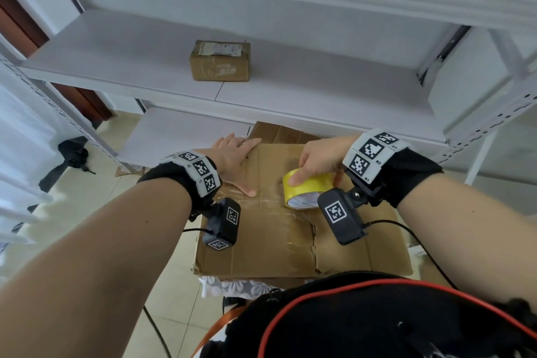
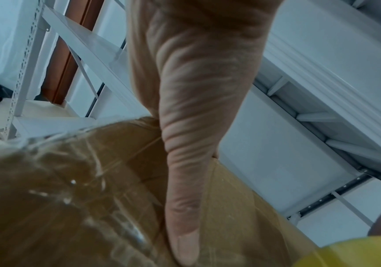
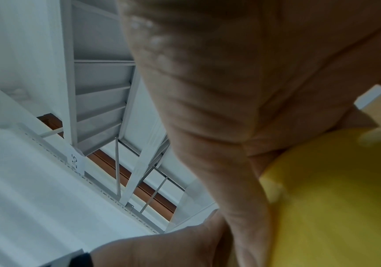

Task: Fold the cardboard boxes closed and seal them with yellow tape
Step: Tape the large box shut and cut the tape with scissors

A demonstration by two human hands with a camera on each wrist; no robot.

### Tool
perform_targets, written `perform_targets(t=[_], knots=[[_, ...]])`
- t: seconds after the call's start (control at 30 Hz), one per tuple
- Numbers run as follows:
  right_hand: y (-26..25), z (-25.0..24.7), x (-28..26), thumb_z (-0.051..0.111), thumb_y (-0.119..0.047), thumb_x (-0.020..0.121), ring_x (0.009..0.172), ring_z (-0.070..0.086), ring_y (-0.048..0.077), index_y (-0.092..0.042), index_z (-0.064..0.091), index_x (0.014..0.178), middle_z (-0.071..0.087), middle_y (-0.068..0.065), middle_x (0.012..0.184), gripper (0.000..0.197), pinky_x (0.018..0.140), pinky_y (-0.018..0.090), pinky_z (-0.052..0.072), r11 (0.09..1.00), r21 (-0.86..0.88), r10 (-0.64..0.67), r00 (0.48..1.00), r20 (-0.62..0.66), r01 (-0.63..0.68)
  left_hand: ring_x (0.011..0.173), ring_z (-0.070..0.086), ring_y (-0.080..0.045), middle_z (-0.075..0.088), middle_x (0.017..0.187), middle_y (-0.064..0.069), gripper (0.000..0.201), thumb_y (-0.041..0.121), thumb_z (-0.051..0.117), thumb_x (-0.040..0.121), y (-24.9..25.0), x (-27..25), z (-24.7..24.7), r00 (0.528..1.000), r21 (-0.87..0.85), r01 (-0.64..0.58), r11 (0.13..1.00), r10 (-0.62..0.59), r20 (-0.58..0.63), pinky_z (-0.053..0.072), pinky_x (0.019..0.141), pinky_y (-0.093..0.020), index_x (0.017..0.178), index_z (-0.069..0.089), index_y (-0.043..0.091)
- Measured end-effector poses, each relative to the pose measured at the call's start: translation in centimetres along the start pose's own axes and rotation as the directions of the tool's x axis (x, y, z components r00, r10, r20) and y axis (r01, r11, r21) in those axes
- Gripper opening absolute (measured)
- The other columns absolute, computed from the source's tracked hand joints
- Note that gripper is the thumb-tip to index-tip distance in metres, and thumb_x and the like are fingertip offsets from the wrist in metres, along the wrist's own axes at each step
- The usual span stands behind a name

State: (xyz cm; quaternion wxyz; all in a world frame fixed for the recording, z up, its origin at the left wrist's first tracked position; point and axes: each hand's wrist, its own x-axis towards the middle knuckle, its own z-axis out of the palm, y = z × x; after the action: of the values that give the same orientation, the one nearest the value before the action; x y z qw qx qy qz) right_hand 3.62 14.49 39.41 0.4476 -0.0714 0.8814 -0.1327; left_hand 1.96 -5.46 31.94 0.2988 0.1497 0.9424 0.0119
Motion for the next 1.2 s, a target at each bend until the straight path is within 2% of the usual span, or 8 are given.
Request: perform_targets(t=[0.2, 0.27, 0.37, 0.43, 0.6, 0.77, 1.0, 1.2], knots=[[0.3, 0.1, -0.4, 0.065, -0.043, 0.086, 0.074, 0.057, 0.016, -0.004, 0.068, 0.107, 0.063, 0.004, 0.089, 0.045, 0.05, 0.02, 0.045, 0.996, -0.088, -0.012, 1.0, -0.013, 0.011, 0.149, 0.002, -0.031, 0.012, 0.161, -0.009, 0.136, 0.078, 0.074, 0.053, 3.1, 0.1, 0.1, 0.997, 0.036, 0.066, 0.997, -0.064, -0.05, 0.007, 0.121, -0.049, 0.155, -0.001, 0.027], [0.4, 0.2, -0.3, 0.064, -0.045, 0.086, 0.069, 0.055, 0.014, -0.005, 0.068, 0.103, 0.062, 0.002, 0.086, 0.044, 0.046, 0.017, 0.043, 0.993, -0.112, -0.027, 0.999, -0.019, 0.024, 0.15, -0.002, -0.028, 0.008, 0.162, -0.007, 0.138, 0.076, 0.075, 0.054, 4.5, 0.2, 0.2, 0.995, 0.042, 0.018, 0.999, -0.014, -0.095, 0.002, 0.122, -0.046, 0.155, 0.001, 0.019], [0.5, 0.5, -0.1, 0.062, -0.048, 0.086, 0.063, 0.052, 0.01, -0.009, 0.065, 0.092, 0.058, -0.002, 0.075, 0.04, 0.035, 0.01, 0.039, 0.99, -0.131, -0.057, 0.998, -0.032, 0.052, 0.15, -0.006, -0.026, 0.003, 0.163, -0.003, 0.14, 0.072, 0.078, 0.054, 5.6, 0.5, 0.5, 0.993, 0.018, -0.048, 0.999, 0.049, -0.105, -0.002, 0.122, -0.046, 0.156, -0.002, 0.019], [0.6, 0.9, 0.2, 0.061, -0.053, 0.085, 0.061, 0.052, 0.009, -0.011, 0.063, 0.085, 0.056, -0.003, 0.071, 0.041, 0.037, 0.012, 0.039, 0.99, -0.125, -0.067, 0.997, -0.048, 0.06, 0.15, -0.007, -0.025, 0.002, 0.163, -0.002, 0.141, 0.071, 0.079, 0.053, 5.3, 0.6, 0.7, 0.994, 0.001, -0.045, 0.999, 0.045, -0.098, -0.003, 0.122, -0.045, 0.156, -0.004, 0.023], [1.4, 1.7, 0.5, 0.063, -0.055, 0.082, 0.064, 0.053, 0.012, -0.013, 0.064, 0.07, 0.057, -0.002, 0.067, 0.044, 0.06, 0.023, 0.043, 0.985, 0.049, -0.161, 0.985, -0.057, 0.164, 0.15, -0.008, -0.025, 0.002, 0.163, -0.002, 0.144, 0.073, 0.08, 0.049, 3.9, 0.6, 1.2, 0.996, -0.017, -0.022, 1.0, 0.021, -0.089, -0.004, 0.122, -0.045, 0.155, -0.006, 0.029], [2.7, 1.4, 0.3, 0.072, -0.044, 0.079, 0.047, 0.039, 0.009, -0.021, 0.052, 0.044, 0.044, -0.01, 0.046, 0.047, 0.052, 0.023, 0.032, 0.956, 0.197, -0.199, 0.974, -0.109, 0.217, 0.15, -0.01, -0.026, -0.001, 0.164, -0.003, 0.145, 0.074, 0.079, 0.048, 3.9, 1.1, 1.4, 0.996, -0.012, -0.021, 1.0, 0.02, -0.089, -0.004, 0.122, -0.046, 0.154, -0.009, 0.03], [2.7, 1.2, -0.1, 0.071, -0.044, 0.08, 0.05, 0.035, 0.011, -0.018, 0.051, 0.052, 0.041, -0.003, 0.053, 0.043, 0.052, 0.023, 0.029, 0.954, 0.189, -0.212, 0.97, -0.122, 0.233, 0.149, -0.014, -0.026, -0.006, 0.163, -0.002, 0.149, 0.075, 0.079, 0.045, 3.6, 1.0, 1.3, 0.999, -0.003, -0.025, 1.0, 0.025, -0.029, -0.006, 0.121, -0.046, 0.153, -0.013, 0.031], [2.6, 1.4, 0.2, 0.071, -0.045, 0.079, 0.049, 0.035, 0.01, -0.017, 0.053, 0.053, 0.041, -0.004, 0.051, 0.043, 0.051, 0.023, 0.028, 0.961, 0.162, -0.209, 0.972, -0.103, 0.224, 0.149, -0.013, -0.028, -0.006, 0.163, -0.003, 0.152, 0.076, 0.08, 0.043, 3.8, 1.3, 1.3, 0.998, 0.021, -0.008, 1.0, 0.009, -0.057, -0.006, 0.121, -0.048, 0.153, -0.014, 0.03]])
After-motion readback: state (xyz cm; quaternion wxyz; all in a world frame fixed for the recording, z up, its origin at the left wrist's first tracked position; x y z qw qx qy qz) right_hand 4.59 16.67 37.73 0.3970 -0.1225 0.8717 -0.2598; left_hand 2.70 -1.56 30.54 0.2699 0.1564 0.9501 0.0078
